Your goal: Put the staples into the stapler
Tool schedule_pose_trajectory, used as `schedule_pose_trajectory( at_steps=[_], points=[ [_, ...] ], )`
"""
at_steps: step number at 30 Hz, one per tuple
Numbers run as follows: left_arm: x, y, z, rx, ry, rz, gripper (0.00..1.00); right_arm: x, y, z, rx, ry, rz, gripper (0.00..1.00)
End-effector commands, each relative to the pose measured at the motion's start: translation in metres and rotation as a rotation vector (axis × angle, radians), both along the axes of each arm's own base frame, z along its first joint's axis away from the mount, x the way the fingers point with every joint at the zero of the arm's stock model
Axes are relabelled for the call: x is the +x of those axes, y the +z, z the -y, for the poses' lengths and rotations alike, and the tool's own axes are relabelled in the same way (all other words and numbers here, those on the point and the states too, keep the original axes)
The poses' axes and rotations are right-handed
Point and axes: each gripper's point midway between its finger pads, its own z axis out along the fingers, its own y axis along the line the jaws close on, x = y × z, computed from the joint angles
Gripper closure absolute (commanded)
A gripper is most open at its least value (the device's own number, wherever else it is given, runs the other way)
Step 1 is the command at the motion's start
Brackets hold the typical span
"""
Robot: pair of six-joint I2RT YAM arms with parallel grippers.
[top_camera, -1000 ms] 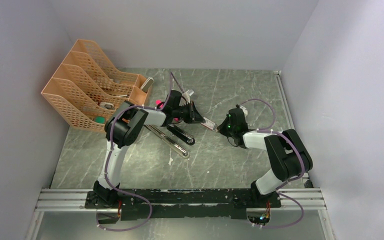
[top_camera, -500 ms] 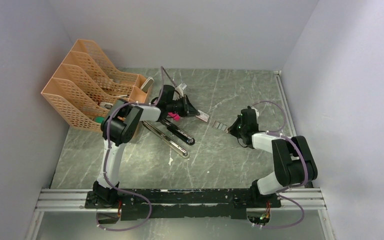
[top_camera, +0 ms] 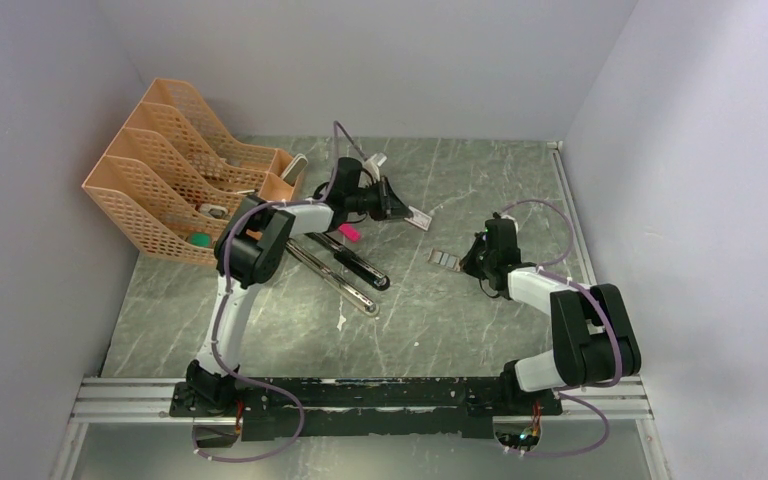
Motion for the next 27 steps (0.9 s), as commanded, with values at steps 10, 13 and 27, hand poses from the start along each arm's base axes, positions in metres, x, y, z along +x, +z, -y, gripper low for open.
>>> schedule_pose_trajectory(
  at_steps=[10,13,27],
  points=[
    [-0.008,-0.015,0.015,0.07,-0.031,0.005,0.61,-0.002,0.003,0.002,-0.022,0.033,0.007,1.0],
    [-0.003,-0.008,0.007,0.103,-0.004,0.032,0.52,-0.002,0.003,0.003,-0.025,0.035,0.009,1.0],
    [0.001,0.055,-0.075,0.405,0.181,0.229,0.4,0.0,0.015,-0.01,-0.008,0.127,0.019,1.0]
  ],
)
